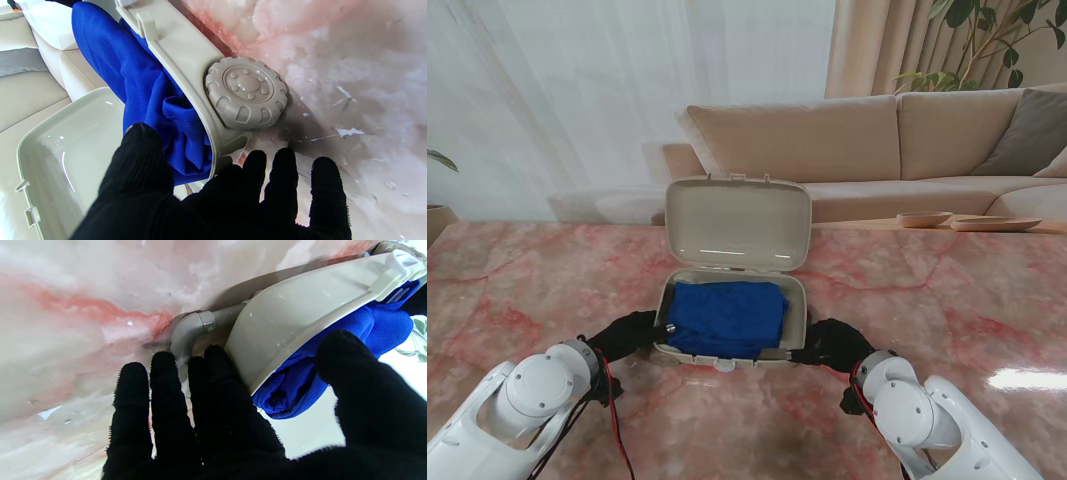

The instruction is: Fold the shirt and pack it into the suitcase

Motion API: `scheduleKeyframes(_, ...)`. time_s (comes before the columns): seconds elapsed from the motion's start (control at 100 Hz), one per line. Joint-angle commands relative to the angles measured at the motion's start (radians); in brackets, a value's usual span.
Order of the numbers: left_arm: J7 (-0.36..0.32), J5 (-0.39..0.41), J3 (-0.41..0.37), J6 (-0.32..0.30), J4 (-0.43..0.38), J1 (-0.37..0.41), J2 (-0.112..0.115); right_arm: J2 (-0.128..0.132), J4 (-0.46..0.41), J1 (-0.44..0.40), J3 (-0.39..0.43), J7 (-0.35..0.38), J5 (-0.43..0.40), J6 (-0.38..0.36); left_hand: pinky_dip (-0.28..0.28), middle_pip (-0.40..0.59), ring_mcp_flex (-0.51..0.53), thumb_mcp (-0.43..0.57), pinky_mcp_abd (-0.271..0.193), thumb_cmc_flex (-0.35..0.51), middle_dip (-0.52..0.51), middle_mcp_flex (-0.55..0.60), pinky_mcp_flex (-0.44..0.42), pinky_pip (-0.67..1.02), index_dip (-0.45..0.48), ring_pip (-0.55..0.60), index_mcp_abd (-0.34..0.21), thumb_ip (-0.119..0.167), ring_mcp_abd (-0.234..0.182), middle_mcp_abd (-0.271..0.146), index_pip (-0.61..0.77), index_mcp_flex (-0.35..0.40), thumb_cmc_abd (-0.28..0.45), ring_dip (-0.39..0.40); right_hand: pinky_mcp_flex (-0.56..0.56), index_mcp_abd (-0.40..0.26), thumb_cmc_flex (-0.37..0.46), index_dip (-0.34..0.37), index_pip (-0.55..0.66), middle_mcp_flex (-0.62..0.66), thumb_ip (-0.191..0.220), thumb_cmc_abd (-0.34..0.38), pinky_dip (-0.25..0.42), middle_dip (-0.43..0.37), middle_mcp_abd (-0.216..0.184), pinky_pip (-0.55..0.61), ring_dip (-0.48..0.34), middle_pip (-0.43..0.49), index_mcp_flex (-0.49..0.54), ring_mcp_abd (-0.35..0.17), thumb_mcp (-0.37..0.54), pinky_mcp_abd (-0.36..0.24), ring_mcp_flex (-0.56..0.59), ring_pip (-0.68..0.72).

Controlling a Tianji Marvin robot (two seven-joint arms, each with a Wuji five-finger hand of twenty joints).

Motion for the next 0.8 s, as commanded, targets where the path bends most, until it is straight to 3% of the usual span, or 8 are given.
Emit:
scheduleKeyframes(0.0,-0.018,0.004,0.017,-0.008,-0.003,0.028,-0.004,-0.006,-0.022,-0.027,-0.006,0.025,0.011,-0.015,-0.007,-0.012,0.007,-0.031,0.031,0.005,0.007,0.036,-0.005,-0.024,0.038,0.011,-0.184,0.007,0.102,-0.031,0.123,0.080,0.040,0.003,-0.005,-0.245,-0.005,-0.002,-0.012,0.010,0.050,0.015,0.021,-0.005,0.009,-0.004,0.000,-0.005,-0.001,-0.041,-0.029,0.012,-0.008,-0.015)
scheduleKeyframes(0.31,-0.019,0.015,0.011,-0.014,-0.018,0.051,-0.002,-0.002,-0.057,-0.071,0.024,0.040,0.006,-0.037,-0.009,-0.013,0.008,-0.032,0.030,0.005,0.007,0.037,-0.003,-0.027,0.038,0.010,-0.190,0.007,0.101,-0.032,0.124,0.080,0.040,0.003,-0.001,-0.244,0.007,0.001,-0.011,0.010,0.054,0.018,0.022,-0.002,0.008,-0.005,0.002,-0.008,0.003,-0.042,-0.045,0.012,0.001,-0.016)
scheduleKeyframes(0.45,-0.022,0.020,0.000,-0.013,-0.029,0.060,-0.001,-0.002,-0.060,-0.073,0.029,0.047,0.010,-0.020,-0.009,-0.014,0.005,-0.032,0.027,0.005,0.006,0.036,-0.003,-0.027,0.037,0.010,-0.190,0.007,0.104,-0.029,0.122,0.074,0.039,0.002,0.004,-0.243,0.007,0.002,-0.010,0.015,0.055,0.013,0.023,0.001,0.008,-0.004,0.004,-0.004,0.006,-0.042,-0.044,0.013,0.007,-0.012)
scheduleKeyframes(0.54,-0.014,0.032,-0.008,-0.014,-0.039,0.067,-0.002,-0.005,-0.057,-0.072,0.034,0.037,0.019,-0.009,-0.009,-0.016,-0.004,-0.031,0.019,0.007,0.006,0.027,-0.005,-0.024,0.030,0.007,-0.179,0.008,0.103,-0.031,0.102,0.027,0.035,0.002,0.013,-0.245,0.003,0.000,-0.017,0.018,0.056,0.007,0.025,0.004,0.006,0.000,0.007,0.003,-0.010,-0.041,-0.040,0.011,0.015,-0.004)
scheduleKeyframes(0.79,-0.004,0.058,-0.024,-0.015,-0.060,0.081,-0.002,-0.013,-0.070,-0.081,0.054,0.020,0.056,0.042,0.005,-0.015,-0.003,-0.031,0.016,0.010,0.006,0.026,-0.004,-0.002,0.025,0.014,-0.177,0.009,0.107,-0.028,0.098,0.019,0.026,0.006,0.016,-0.245,-0.019,0.001,-0.009,0.028,0.051,-0.008,0.028,0.005,0.009,0.011,0.010,0.009,0.007,-0.034,-0.019,0.014,0.020,0.009)
